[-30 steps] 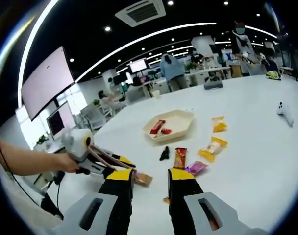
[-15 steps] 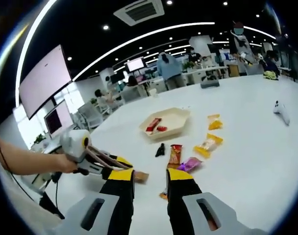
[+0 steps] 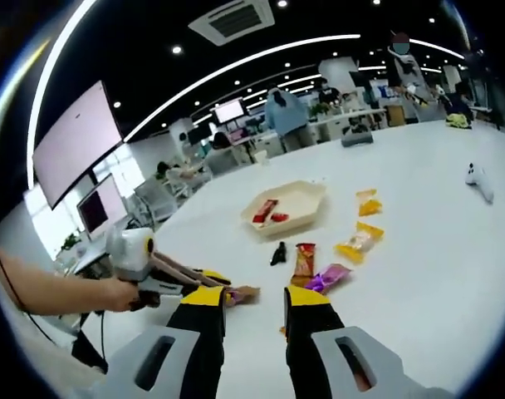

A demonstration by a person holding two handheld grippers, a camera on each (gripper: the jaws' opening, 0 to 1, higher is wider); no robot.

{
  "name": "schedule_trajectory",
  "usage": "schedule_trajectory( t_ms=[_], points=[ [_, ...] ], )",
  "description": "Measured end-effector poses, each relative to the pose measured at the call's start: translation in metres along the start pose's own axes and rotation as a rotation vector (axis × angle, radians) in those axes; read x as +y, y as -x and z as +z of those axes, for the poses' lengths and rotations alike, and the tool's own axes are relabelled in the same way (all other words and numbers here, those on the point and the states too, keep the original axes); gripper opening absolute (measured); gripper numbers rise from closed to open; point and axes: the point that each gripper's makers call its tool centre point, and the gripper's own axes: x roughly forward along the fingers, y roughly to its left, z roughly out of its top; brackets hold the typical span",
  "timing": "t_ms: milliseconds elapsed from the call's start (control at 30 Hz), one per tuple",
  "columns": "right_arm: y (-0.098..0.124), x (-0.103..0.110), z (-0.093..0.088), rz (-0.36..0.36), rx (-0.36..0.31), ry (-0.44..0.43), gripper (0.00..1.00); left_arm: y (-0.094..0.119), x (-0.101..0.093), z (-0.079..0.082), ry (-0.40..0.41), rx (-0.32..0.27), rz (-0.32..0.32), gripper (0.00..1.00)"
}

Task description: Place the target food into the container with the food tongs after gripping and lifting it, then release it inside without dropping or visibly crushing the food.

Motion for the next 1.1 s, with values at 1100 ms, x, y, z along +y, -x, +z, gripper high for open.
schedule_trajectory(
  t_ms=[1100],
  points=[
    [-0.026, -0.029, 0.057, 0.117, -0.038, 0.140, 0.22, 0.023, 0.000, 0.059, 0.327, -0.112, 0.233, 0.19]
  ],
)
